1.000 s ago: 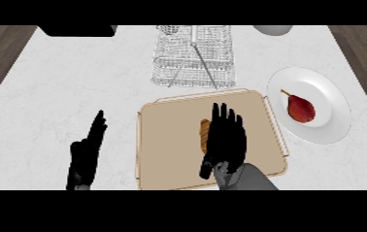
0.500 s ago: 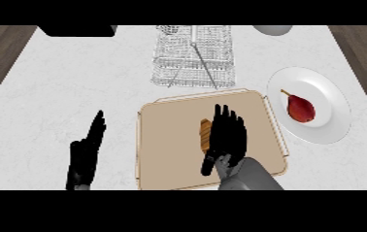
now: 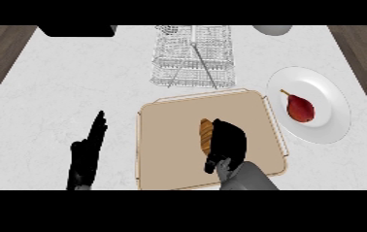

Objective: Pick the croissant from the tray and place it in the tiered basket

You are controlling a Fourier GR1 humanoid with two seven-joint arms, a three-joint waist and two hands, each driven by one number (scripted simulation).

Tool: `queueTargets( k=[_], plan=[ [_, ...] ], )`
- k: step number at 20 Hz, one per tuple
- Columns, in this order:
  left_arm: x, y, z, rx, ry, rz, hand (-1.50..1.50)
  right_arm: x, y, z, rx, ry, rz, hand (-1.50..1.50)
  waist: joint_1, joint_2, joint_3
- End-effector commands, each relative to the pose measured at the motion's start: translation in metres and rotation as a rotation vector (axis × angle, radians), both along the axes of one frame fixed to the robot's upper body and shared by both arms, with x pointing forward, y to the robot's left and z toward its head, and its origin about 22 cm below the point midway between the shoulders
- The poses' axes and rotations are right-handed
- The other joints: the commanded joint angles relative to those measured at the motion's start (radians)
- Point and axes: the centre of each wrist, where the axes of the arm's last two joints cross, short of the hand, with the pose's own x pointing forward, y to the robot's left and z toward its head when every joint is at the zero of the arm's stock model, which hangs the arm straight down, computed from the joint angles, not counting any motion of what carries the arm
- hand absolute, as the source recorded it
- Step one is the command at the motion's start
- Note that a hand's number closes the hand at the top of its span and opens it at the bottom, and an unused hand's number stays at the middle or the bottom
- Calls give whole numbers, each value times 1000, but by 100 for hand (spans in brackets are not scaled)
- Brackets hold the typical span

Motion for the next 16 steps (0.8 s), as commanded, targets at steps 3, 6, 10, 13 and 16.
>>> queueTargets(
  k=[3,6,10,13,16],
  plan=[
    [0,1,4,13,3,14,0,1,15,-10,-66,26,-57,150,2,1,0],
    [10,14,-11,0,7,5,0,-9,17,-13,-56,4,-1,150,-2,2,0],
    [1,8,-8,-13,-3,5,0,11,10,-42,-162,-74,61,150,4,3,0],
    [2,15,-2,9,8,7,0,28,14,-18,-166,-172,48,150,3,2,0],
    [-2,9,-2,3,-3,28,0,42,-83,-12,-96,-180,235,150,-3,2,1]
  ],
)
